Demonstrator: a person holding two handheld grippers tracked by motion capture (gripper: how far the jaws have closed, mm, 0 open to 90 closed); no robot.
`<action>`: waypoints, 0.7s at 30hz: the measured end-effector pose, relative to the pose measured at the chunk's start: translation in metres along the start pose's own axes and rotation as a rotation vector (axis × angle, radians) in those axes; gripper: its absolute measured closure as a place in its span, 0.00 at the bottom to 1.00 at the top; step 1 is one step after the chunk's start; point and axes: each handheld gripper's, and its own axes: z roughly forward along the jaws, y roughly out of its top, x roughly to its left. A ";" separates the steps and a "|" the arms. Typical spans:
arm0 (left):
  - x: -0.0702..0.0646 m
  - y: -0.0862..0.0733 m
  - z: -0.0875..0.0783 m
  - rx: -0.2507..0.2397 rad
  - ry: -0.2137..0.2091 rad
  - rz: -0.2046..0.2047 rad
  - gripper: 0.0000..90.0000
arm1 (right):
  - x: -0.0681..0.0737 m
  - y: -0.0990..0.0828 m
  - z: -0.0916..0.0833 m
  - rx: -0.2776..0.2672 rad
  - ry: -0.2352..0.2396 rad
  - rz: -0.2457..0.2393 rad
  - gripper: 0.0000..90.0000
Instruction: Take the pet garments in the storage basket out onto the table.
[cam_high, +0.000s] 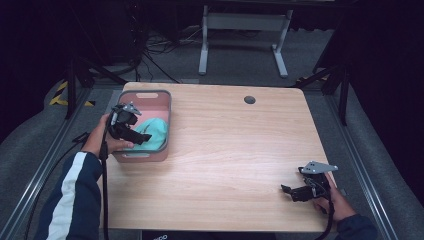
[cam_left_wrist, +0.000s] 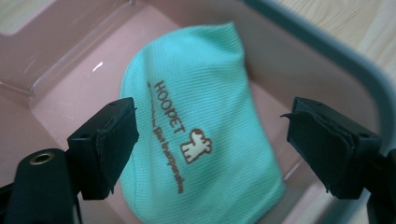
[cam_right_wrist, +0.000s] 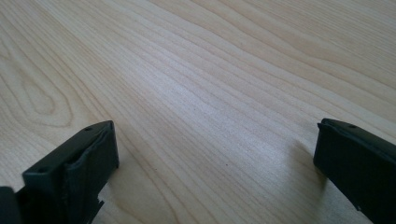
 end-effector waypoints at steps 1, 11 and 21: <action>0.003 0.002 0.008 0.025 0.005 0.002 0.18 | 0.000 0.000 0.000 0.000 0.000 -0.001 0.00; 0.012 0.012 0.047 0.169 -0.005 -0.026 0.18 | 0.000 0.000 0.000 0.000 0.001 -0.002 0.00; 0.016 0.027 0.073 0.288 0.010 -0.036 0.18 | 0.000 0.000 0.000 0.000 0.001 -0.002 0.00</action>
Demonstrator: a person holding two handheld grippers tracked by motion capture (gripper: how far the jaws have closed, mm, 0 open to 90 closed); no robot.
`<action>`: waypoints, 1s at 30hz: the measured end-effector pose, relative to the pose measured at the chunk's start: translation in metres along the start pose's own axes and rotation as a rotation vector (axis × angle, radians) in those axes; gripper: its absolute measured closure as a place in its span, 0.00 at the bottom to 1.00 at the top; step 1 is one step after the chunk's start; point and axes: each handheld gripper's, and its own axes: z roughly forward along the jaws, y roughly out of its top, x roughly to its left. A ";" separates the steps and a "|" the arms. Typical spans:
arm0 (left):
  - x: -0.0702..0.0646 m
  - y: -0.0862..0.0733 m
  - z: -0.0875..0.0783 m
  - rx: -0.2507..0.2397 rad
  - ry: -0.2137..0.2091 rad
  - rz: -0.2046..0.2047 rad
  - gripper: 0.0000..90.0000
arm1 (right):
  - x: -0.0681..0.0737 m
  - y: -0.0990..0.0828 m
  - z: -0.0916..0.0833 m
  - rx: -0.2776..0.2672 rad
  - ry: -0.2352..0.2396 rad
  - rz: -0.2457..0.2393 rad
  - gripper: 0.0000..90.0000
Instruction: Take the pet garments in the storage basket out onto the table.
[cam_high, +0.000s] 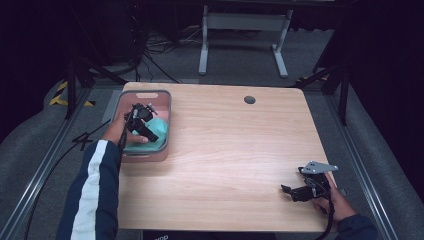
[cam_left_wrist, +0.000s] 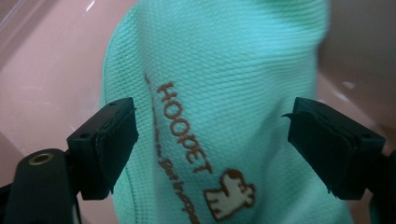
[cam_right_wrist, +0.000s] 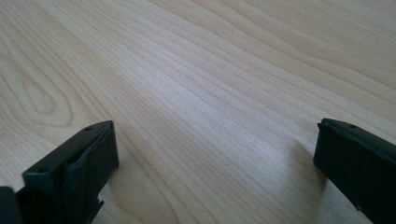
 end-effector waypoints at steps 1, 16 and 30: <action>0.000 0.001 0.004 0.021 0.002 -0.001 0.18 | 0.000 0.000 0.000 0.000 0.000 0.000 0.00; 0.008 -0.001 0.010 0.067 -0.101 -0.064 0.37 | 0.000 0.000 0.000 0.000 0.001 -0.001 0.00; 0.006 -0.007 -0.001 0.014 -0.023 -0.059 0.78 | 0.000 0.000 0.000 0.000 0.001 -0.001 0.00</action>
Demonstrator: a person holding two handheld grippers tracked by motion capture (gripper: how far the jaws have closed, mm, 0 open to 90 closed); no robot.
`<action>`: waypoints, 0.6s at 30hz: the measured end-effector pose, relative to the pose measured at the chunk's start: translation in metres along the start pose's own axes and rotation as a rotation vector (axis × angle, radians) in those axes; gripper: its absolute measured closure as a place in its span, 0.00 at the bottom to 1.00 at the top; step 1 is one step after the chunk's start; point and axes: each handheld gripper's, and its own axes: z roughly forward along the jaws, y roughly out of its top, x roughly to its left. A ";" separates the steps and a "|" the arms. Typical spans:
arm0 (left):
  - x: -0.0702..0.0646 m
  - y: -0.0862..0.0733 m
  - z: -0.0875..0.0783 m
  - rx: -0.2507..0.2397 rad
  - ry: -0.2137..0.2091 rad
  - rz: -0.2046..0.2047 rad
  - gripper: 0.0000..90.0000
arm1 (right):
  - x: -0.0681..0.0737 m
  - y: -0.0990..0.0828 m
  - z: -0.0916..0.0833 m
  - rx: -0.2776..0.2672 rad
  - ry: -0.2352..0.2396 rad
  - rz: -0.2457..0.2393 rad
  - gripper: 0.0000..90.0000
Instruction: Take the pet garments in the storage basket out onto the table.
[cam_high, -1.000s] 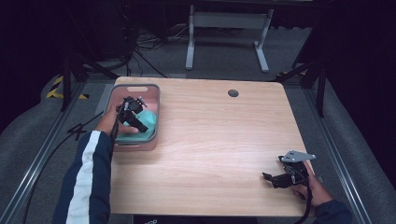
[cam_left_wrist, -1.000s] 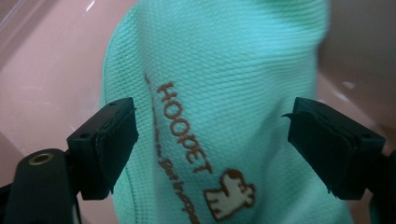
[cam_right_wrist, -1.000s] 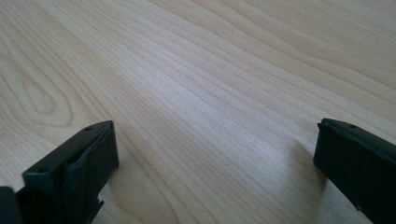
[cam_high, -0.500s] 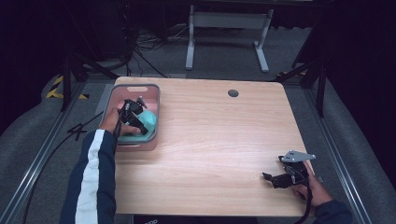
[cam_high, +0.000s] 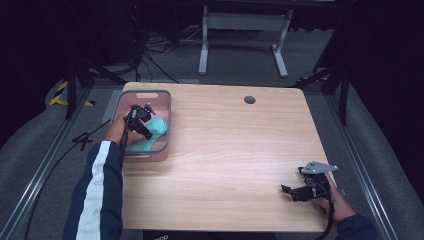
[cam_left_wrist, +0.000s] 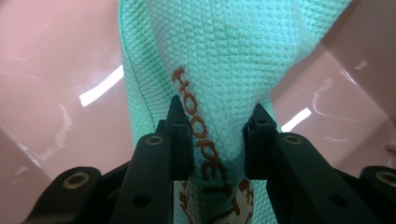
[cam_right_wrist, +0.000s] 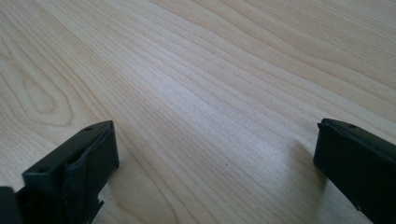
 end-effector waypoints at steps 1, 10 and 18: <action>0.000 -0.001 -0.002 -0.009 0.004 -0.001 0.78 | 0.000 0.000 0.000 0.000 0.000 0.000 0.00; 0.001 -0.010 -0.025 -0.145 0.023 -0.026 0.79 | 0.000 0.000 0.000 0.000 0.000 0.000 0.00; 0.002 -0.024 -0.052 -0.282 0.048 -0.065 0.79 | 0.000 0.000 0.000 0.000 0.000 0.000 0.00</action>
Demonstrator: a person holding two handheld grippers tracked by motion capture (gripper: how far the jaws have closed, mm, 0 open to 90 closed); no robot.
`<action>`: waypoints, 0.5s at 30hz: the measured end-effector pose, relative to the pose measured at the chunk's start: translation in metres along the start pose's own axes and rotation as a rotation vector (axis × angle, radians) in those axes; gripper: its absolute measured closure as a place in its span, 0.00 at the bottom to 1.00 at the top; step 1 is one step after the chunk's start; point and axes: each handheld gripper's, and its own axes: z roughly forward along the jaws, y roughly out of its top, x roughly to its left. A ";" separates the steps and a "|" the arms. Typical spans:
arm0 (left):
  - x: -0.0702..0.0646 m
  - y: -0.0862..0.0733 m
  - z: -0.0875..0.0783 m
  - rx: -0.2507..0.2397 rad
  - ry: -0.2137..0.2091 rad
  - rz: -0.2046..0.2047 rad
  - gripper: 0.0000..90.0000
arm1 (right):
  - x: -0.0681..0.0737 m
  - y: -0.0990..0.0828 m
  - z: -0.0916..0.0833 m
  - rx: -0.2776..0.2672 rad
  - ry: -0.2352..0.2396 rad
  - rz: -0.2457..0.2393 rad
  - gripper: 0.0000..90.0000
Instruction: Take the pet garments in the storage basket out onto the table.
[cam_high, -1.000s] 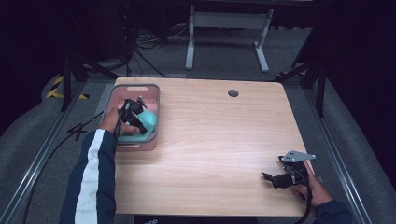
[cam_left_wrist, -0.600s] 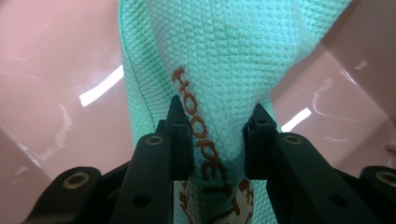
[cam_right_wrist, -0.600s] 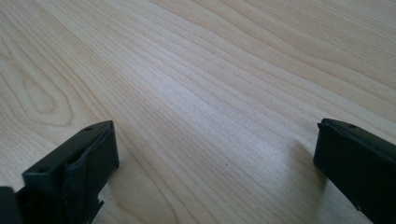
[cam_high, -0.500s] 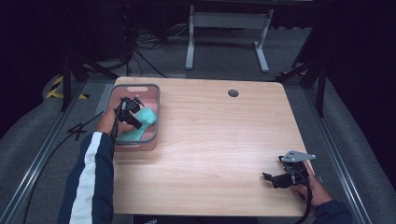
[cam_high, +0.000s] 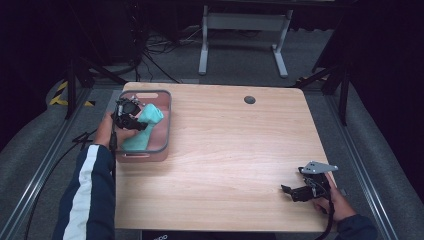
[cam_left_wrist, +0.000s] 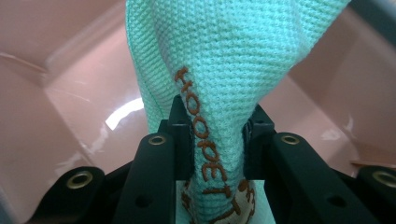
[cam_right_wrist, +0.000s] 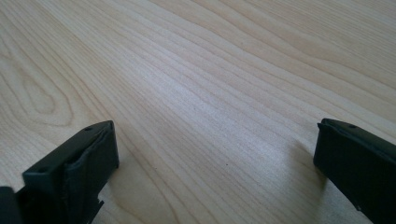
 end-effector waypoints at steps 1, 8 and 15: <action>0.000 -0.001 -0.003 -0.015 0.000 -0.005 0.79 | 0.000 0.000 0.000 0.000 0.000 0.000 0.00; 0.000 -0.009 -0.025 -0.121 0.003 -0.020 0.79 | 0.000 0.000 0.000 0.000 0.000 0.000 0.00; -0.003 -0.013 -0.043 -0.173 0.000 -0.019 0.79 | 0.000 0.000 0.000 0.000 0.000 0.000 0.00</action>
